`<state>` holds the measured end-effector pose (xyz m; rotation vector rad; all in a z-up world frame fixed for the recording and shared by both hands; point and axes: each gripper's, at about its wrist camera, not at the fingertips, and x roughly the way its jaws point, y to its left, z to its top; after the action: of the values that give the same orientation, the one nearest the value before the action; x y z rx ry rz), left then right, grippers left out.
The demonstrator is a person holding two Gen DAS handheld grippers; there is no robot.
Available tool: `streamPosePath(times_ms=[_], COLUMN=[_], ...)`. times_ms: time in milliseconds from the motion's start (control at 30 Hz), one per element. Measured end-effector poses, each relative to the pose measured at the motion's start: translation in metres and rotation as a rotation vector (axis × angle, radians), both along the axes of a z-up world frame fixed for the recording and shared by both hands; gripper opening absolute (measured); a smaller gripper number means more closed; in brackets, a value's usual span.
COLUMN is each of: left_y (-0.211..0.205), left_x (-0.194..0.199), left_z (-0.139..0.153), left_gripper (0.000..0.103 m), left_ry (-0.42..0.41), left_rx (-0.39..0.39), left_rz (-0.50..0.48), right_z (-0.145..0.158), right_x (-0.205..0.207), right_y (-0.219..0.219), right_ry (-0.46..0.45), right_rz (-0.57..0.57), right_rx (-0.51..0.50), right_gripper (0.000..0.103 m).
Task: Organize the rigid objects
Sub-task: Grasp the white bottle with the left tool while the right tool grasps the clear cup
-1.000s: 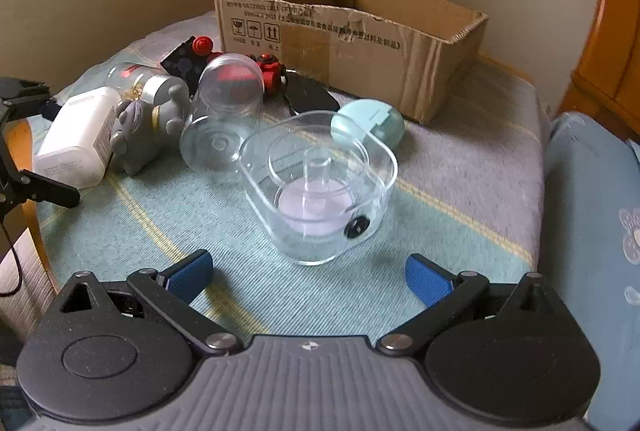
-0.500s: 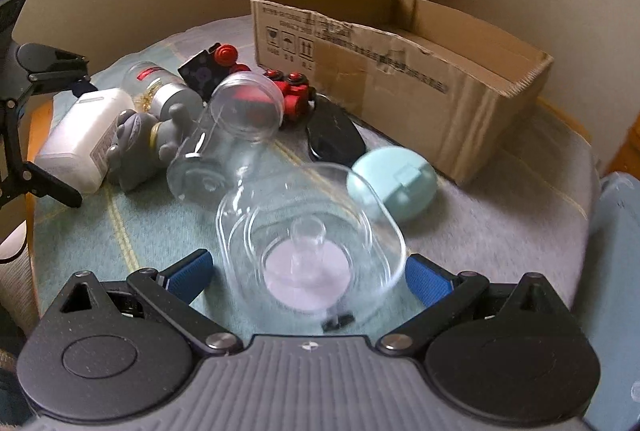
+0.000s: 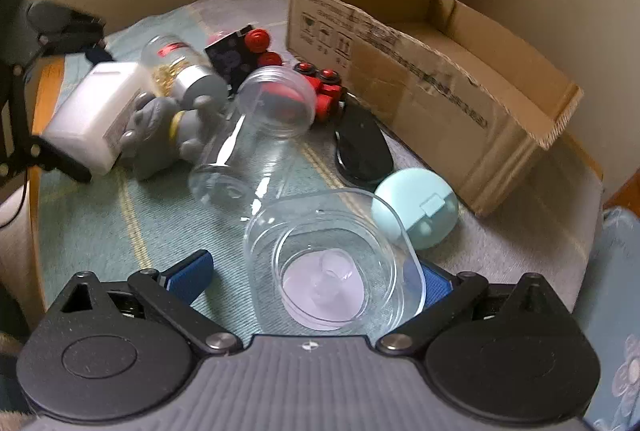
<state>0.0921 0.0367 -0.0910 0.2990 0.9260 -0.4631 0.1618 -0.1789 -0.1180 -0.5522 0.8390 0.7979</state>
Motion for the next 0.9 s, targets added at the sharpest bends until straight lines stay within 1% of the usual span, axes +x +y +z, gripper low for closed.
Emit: streamPosePath(times_ms=[167,233,333,400,433,467,567,733,900], left_y=[0.002,0.001,-0.001,-0.002,-0.002,-0.002,-0.002,0.003,0.009], left_x=[0.002,0.001,-0.001,-0.001,-0.001,-0.002,-0.003,-0.005,-0.01], left_z=[0.002,0.002,0.003,0.003,0.003,0.003,0.004,0.006,0.016], left_gripper=[0.095,0.094,0.089,0.089,0.088,0.084,0.084,0.083,0.083], left_ry=[0.001,-0.005,-0.003,-0.004,-0.005,-0.001,0.001,0.012,0.028], left_rx=[0.0,0.01,0.01,0.013,0.015,0.011,0.012,0.011,0.004], left_rz=[-0.007,-0.017,-0.033,-0.036,-0.036,-0.038,-0.03,0.006,0.031], right_z=[0.002,0.003,0.006,0.007,0.007,0.007,0.008,0.013,0.022], right_x=[0.005,0.006,0.005,0.003,0.004,0.003,0.001,-0.004,-0.016], right_y=[0.001,0.001,0.001,0.001,0.001,0.002,0.001,-0.005,-0.011], right_ry=[0.012,0.014,0.017,0.012,0.014,0.017,0.036,0.114,0.15], right_rz=[0.009,0.011,0.012,0.01,0.004,-0.002,-0.031,-0.13,-0.181], right_rx=[-0.018,-0.029,-0.043,-0.048,-0.051,-0.054,-0.055,-0.016,0.023], right_gripper=[0.101,0.097,0.091,0.086,0.086,0.086,0.086,0.086,0.086])
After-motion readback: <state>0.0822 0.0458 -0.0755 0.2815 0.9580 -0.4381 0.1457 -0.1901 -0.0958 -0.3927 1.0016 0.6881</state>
